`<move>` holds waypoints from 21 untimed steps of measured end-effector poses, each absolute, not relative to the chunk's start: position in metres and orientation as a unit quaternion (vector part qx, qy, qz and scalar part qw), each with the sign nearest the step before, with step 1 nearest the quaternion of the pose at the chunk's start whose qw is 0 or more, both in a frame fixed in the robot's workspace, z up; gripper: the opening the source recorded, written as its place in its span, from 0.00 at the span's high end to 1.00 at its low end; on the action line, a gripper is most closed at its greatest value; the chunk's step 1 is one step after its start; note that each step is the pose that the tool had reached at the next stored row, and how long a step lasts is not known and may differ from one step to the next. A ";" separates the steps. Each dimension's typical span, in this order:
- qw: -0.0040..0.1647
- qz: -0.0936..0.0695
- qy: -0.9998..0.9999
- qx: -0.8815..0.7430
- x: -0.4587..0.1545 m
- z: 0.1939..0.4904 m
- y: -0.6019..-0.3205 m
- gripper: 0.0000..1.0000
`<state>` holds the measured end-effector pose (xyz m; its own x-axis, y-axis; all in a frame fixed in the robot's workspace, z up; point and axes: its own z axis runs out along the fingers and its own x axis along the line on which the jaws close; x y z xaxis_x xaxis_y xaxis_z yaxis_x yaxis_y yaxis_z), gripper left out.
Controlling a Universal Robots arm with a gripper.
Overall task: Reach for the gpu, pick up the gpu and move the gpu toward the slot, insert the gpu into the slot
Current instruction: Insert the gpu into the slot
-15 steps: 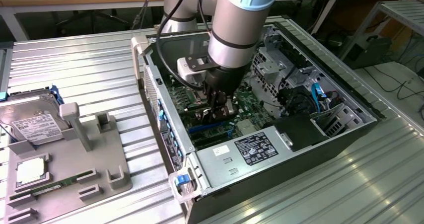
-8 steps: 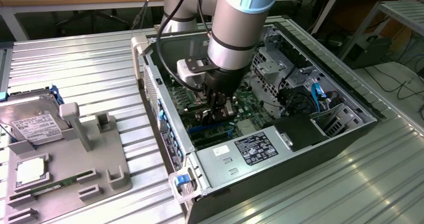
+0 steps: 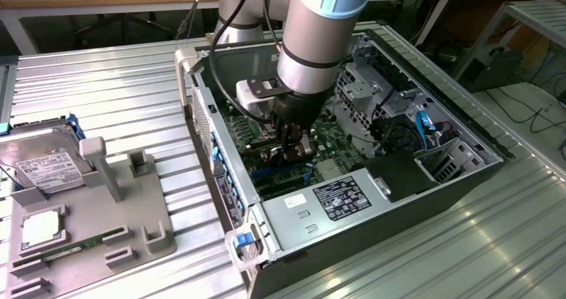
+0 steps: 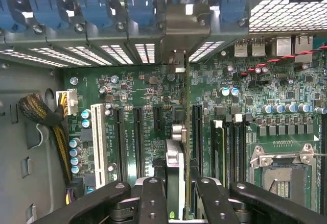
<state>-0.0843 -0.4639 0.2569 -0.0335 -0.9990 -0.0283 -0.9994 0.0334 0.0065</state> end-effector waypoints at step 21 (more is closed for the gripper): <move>0.008 0.012 0.712 -0.702 -0.085 0.255 -0.460 0.73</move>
